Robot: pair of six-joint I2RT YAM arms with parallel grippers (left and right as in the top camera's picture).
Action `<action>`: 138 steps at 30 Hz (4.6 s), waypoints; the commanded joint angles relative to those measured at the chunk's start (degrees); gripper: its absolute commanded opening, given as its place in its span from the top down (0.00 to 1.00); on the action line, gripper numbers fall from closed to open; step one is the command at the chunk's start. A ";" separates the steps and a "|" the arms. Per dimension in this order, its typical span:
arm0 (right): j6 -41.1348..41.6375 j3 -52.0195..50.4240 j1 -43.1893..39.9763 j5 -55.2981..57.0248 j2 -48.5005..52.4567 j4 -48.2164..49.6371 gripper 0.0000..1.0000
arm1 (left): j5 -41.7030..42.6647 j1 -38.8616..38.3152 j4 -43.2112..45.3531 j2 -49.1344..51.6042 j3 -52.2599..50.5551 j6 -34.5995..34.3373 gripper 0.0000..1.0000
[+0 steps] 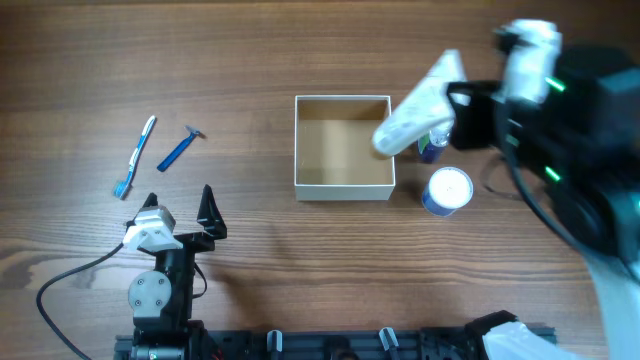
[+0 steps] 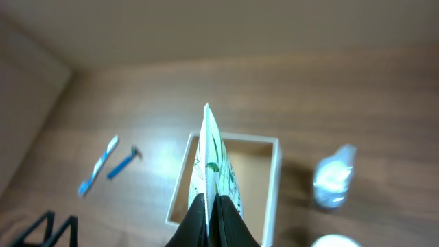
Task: Pack container
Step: 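Carry the tube over the box and lower it upright inside, then release the tube, move right gripper to the foam pump bottle, grasp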
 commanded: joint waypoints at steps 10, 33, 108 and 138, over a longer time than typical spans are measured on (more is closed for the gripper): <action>0.48 0.57 2.32 1.42 25.18 9.88 0.96 | -0.76 0.31 -0.28 -0.13 -0.04 -0.68 0.00; -4.09 -3.30 2.34 10.56 27.36 17.68 0.96 | -0.76 0.31 -0.28 -0.13 -0.04 -0.68 0.00; 7.15 -4.31 -9.64 14.03 37.55 -1.51 0.19 | -0.76 0.31 -0.28 -0.13 -0.07 -0.68 0.00; 4.83 -9.27 -9.64 12.17 29.20 2.60 0.60 | -0.76 0.31 -0.28 -0.13 -0.07 -0.68 0.00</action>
